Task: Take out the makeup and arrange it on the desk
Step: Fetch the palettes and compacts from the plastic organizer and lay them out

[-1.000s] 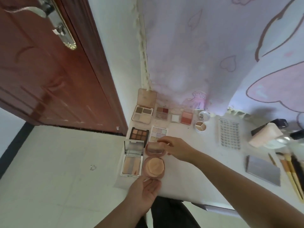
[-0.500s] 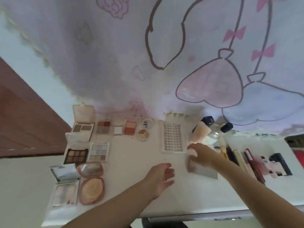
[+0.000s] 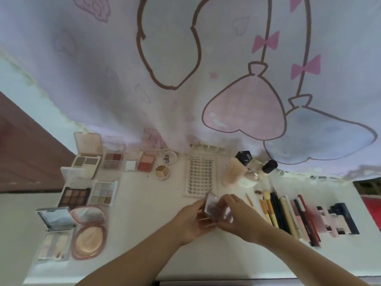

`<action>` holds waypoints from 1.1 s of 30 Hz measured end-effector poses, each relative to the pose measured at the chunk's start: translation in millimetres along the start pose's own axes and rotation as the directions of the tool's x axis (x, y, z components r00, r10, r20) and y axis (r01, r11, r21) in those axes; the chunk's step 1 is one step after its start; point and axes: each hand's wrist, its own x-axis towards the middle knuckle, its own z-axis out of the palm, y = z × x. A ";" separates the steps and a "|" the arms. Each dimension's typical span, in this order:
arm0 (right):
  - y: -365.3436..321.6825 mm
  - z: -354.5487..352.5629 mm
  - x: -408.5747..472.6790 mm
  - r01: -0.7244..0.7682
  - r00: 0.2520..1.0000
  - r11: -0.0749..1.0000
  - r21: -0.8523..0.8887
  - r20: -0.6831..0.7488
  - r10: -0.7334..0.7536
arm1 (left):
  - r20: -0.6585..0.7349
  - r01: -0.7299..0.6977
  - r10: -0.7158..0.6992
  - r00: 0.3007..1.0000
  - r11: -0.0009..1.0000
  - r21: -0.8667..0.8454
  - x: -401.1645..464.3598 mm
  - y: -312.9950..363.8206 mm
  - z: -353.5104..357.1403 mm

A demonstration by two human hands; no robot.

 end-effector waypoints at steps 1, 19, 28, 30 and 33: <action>-10.1 -7.5 2.1 0.068 0.998 0.997 0.025 0.011 -0.068 | 0.091 0.032 -0.023 0.996 0.995 -0.093 -4.7 4.2 -7.7; -163.3 -4.0 29.5 0.043 0.984 0.964 0.264 0.154 -0.086 | 0.169 -0.450 0.503 0.847 0.850 -0.275 -87.8 28.3 -89.4; -192.2 3.0 31.4 -0.075 0.962 0.909 0.411 0.270 -0.043 | 0.106 -0.476 0.491 0.864 0.868 -0.141 -122.9 32.9 -115.2; -190.6 6.7 33.3 -0.104 0.954 0.875 0.473 0.297 -0.047 | 0.095 -0.472 0.481 0.871 0.875 -0.110 -125.0 32.3 -118.3; -183.8 13.3 37.0 -0.141 0.941 0.843 0.520 0.334 -0.048 | 0.088 -0.455 0.463 0.882 0.885 -0.098 -126.1 27.9 -120.8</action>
